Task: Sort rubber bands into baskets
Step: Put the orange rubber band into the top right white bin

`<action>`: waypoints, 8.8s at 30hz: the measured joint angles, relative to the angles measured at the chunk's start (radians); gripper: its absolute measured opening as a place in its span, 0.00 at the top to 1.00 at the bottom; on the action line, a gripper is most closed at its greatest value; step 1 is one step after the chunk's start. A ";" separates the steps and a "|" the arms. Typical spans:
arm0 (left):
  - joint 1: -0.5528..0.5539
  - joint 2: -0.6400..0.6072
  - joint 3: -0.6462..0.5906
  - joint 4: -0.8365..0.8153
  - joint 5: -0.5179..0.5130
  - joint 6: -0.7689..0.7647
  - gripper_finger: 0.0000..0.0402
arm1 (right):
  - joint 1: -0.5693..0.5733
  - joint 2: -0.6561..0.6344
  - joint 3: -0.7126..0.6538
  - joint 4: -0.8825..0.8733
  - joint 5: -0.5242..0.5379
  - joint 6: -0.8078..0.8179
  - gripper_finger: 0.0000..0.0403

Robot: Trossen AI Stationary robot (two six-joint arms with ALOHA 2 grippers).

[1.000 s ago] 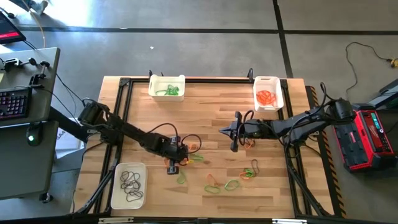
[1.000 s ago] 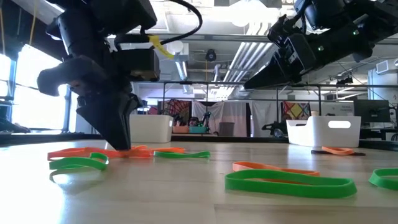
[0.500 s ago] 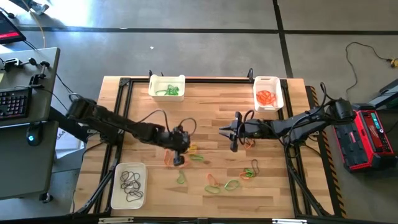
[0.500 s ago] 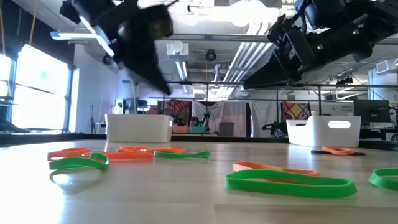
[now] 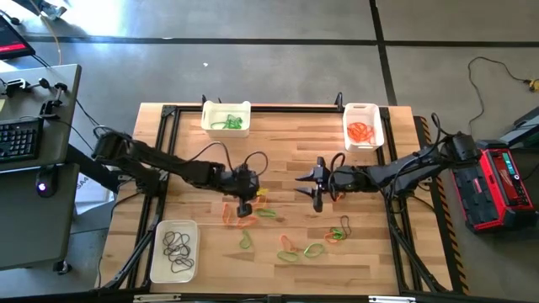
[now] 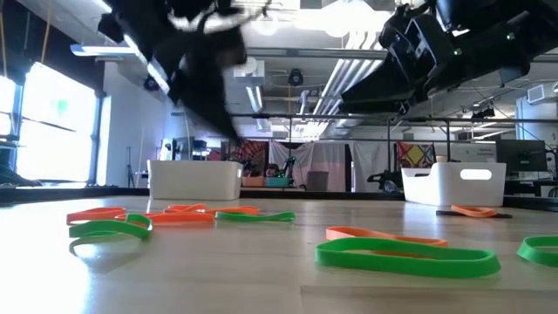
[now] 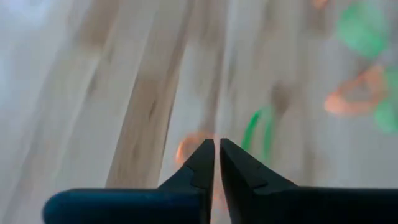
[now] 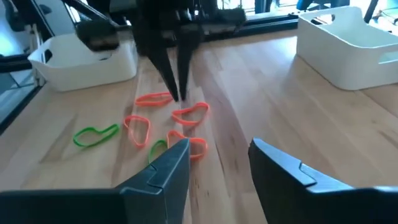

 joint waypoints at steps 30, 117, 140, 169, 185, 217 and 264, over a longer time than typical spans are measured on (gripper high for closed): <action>0.038 0.236 0.018 0.055 -0.041 -0.057 0.98 | 0.002 0.004 0.000 0.004 0.024 0.003 0.61; 0.023 0.107 -0.035 0.837 -0.107 0.101 0.61 | -0.674 -0.518 -0.012 -0.991 0.567 0.284 0.99; 0.003 0.108 -0.035 0.777 -0.126 0.111 0.61 | -0.608 -0.459 0.164 -1.134 0.151 0.222 0.50; 0.003 0.108 -0.034 0.775 -0.126 0.111 0.61 | -0.118 -0.145 0.050 -1.108 0.026 0.144 0.61; 0.003 0.108 -0.034 0.775 -0.126 0.112 0.61 | -0.185 -0.029 0.051 -1.032 -0.057 0.027 0.86; 0.002 0.109 -0.034 0.745 -0.151 0.093 0.61 | -0.588 -0.327 0.371 -1.450 0.337 0.130 1.00; -0.008 0.109 -0.034 0.731 -0.151 0.129 0.61 | -1.016 -0.283 0.048 -1.036 0.357 0.472 1.00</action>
